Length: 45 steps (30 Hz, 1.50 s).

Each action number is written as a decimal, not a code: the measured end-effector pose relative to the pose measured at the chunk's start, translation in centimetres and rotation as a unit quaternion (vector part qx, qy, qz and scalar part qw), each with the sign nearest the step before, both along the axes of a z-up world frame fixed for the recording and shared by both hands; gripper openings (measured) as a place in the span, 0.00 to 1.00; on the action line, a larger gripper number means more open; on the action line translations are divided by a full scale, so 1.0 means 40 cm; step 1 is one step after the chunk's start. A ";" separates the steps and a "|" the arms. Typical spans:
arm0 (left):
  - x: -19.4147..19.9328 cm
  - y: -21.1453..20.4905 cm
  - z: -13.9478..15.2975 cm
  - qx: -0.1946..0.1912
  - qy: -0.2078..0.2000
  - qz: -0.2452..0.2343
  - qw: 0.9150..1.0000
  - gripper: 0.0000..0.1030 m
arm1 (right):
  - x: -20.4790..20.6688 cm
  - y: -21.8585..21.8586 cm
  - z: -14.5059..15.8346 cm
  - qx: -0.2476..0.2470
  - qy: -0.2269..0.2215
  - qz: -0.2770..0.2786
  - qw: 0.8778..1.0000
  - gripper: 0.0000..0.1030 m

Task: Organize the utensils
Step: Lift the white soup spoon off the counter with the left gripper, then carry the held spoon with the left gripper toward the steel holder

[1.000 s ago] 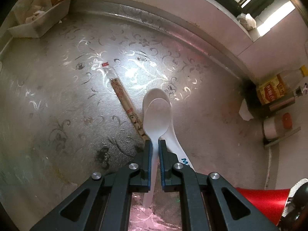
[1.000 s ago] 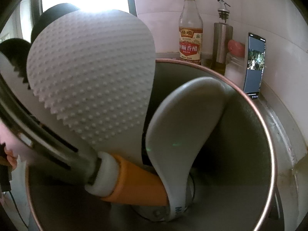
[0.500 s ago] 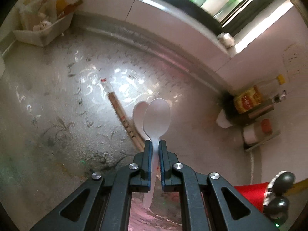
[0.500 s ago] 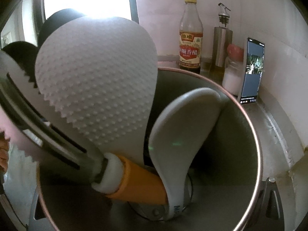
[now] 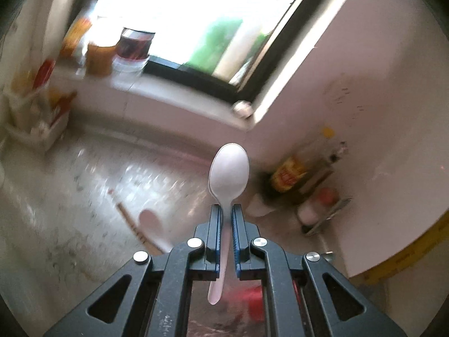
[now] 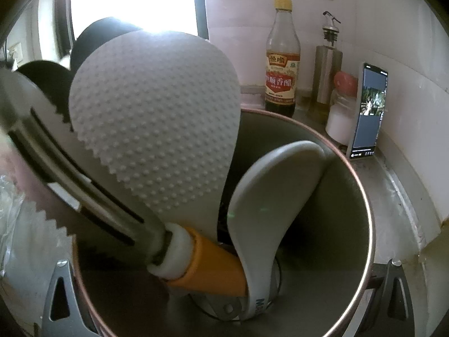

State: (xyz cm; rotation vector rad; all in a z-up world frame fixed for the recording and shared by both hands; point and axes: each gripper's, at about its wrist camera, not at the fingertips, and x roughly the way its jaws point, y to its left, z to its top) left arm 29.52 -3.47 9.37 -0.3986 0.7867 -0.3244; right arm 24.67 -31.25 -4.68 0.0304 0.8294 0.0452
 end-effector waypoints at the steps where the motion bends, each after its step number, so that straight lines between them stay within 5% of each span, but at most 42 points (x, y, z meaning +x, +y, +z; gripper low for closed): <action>1: -0.007 -0.013 0.021 0.001 -0.015 -0.008 1.000 0.07 | -0.002 0.000 0.001 0.000 0.000 0.000 1.000 1.00; 10: -0.029 -0.163 0.105 0.013 -0.087 -0.097 0.991 0.07 | 0.014 -0.008 -0.003 0.007 -0.001 0.007 1.000 1.00; 20: -0.033 -0.307 0.120 0.023 -0.112 -0.174 0.978 0.07 | 0.019 -0.013 -0.005 0.014 -0.001 0.011 1.000 1.00; 32: -0.020 -0.408 0.048 0.029 -0.083 -0.226 0.970 0.07 | 0.034 -0.014 -0.012 0.016 0.000 0.018 1.000 1.00; 45: -0.021 -0.418 -0.024 0.024 -0.049 -0.230 0.972 0.07 | 0.040 -0.023 -0.013 0.017 0.001 0.014 1.000 1.00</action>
